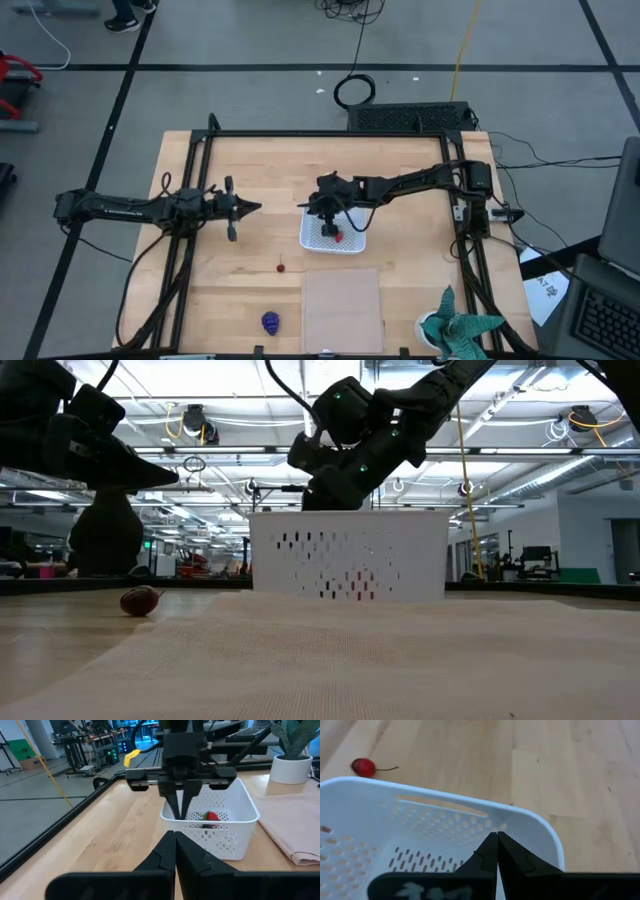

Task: Pick and placing Produce into tupperware
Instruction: Adjust the white bin

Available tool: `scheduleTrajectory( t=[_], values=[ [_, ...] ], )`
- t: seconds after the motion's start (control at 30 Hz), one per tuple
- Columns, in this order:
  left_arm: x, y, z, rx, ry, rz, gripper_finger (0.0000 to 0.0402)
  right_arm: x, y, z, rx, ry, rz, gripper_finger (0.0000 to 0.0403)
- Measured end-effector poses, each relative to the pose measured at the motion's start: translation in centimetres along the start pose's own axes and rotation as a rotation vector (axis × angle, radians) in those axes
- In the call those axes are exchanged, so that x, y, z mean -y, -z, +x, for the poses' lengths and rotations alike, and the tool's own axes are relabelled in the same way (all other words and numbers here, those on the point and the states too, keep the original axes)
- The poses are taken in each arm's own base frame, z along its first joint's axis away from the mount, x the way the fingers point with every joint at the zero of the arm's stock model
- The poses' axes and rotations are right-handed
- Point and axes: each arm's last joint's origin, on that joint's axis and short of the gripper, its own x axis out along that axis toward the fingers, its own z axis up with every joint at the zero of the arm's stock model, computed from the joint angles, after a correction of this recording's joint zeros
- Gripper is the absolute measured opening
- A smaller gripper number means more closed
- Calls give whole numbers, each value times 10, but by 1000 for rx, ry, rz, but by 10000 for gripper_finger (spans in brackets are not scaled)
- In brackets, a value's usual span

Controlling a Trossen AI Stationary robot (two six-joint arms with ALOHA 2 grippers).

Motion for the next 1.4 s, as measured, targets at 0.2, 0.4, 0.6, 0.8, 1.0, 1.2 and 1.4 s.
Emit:
scheduleTrajectory(
  t=[0.2,0.4,0.6,0.8,1.0,1.2,1.4],
  values=[
    [0,0,0,0,0,0,3,0,0,-1,-7,-4,-15,0],
    [0,0,0,-1,0,0,3,-14,-8,-9,12,-27,-89,0],
    [0,0,0,-2,0,0,3,-19,-33,-43,83,112,-183,0],
    [0,0,0,-2,0,0,3,7,-27,-48,34,200,-144,0],
    [0,0,0,-2,0,0,3,24,-11,-33,-23,218,-97,0],
    [0,0,0,-2,0,7,3,28,-10,-34,-17,184,-89,0],
    [0,0,0,-3,-3,9,3,28,-8,-35,-38,170,-85,0]
  ],
)
